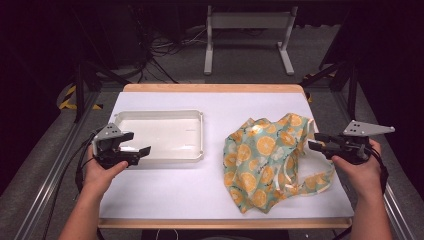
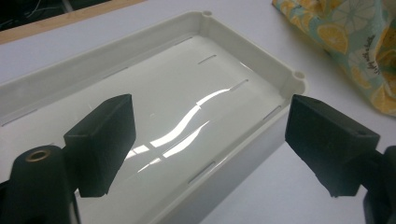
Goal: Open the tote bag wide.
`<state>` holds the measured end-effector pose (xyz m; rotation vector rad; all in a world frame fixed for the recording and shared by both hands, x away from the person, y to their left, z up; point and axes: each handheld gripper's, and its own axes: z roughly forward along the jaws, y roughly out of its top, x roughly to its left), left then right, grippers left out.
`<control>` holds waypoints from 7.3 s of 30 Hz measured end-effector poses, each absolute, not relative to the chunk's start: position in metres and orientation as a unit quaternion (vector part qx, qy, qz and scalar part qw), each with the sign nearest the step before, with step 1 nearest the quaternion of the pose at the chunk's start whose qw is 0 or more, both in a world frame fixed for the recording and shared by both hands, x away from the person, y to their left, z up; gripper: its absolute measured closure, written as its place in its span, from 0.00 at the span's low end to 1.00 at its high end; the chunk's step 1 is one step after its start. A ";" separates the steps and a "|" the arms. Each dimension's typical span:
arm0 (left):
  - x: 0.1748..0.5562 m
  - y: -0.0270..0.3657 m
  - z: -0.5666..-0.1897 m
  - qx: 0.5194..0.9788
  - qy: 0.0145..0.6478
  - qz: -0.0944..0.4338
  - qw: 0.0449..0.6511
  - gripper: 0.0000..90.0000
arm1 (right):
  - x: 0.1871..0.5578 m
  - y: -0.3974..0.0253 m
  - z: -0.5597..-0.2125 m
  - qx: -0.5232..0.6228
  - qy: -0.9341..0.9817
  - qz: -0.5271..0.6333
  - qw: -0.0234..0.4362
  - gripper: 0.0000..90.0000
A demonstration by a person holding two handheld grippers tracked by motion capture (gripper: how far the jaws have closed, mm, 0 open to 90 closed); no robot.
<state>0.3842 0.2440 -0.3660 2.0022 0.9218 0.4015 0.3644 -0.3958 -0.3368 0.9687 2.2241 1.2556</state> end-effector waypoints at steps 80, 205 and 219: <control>0.388 0.228 -0.375 0.818 0.364 0.161 0.416 0.20 | 0.362 -0.365 -0.330 0.316 0.789 0.496 0.178 1.00; 0.375 0.125 -0.306 0.818 0.228 0.107 0.517 0.12 | 0.406 -0.209 -0.246 0.174 0.792 0.561 0.163 0.96; 0.393 0.063 -0.288 0.818 0.192 0.090 0.535 0.12 | 0.407 -0.210 -0.247 0.175 0.791 0.564 0.162 0.96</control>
